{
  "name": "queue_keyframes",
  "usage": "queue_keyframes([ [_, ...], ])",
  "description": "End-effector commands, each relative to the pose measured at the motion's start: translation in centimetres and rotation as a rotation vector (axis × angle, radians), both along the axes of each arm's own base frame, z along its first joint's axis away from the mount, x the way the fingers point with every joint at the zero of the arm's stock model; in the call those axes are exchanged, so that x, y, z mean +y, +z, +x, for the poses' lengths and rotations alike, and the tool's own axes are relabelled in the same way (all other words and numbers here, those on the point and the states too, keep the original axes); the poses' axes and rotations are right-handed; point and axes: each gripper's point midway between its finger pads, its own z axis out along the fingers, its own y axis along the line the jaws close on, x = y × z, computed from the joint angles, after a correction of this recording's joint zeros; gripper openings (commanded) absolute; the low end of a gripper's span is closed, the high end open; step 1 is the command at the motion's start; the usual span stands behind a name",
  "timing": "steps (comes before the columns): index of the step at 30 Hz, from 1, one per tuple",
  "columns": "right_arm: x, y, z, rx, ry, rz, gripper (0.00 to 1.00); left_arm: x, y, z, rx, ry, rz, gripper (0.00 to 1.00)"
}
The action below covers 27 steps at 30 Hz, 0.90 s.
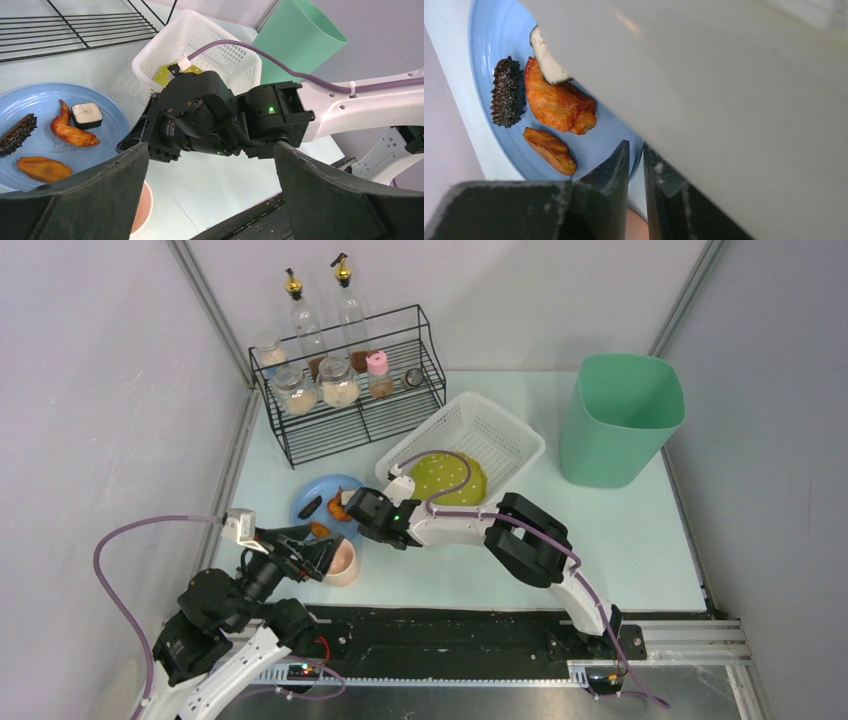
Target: Clear the kitchen counter
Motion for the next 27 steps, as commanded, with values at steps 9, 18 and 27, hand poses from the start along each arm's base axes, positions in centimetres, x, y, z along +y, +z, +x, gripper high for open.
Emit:
queue_keyframes([
  [9,0.7,-0.4,1.1,-0.058,0.054,0.008,0.00,2.0,2.4,-1.6,-0.116,0.020,-0.133,0.98],
  [18,1.6,3.8,1.2,-0.139,0.080,0.035,0.00,2.0,2.4,-1.6,-0.114,0.020,-0.134,0.98],
  [27,4.0,6.7,2.4,-0.168,0.104,0.077,0.00,2.0,2.4,-1.5,-0.113,0.021,-0.133,0.98],
])
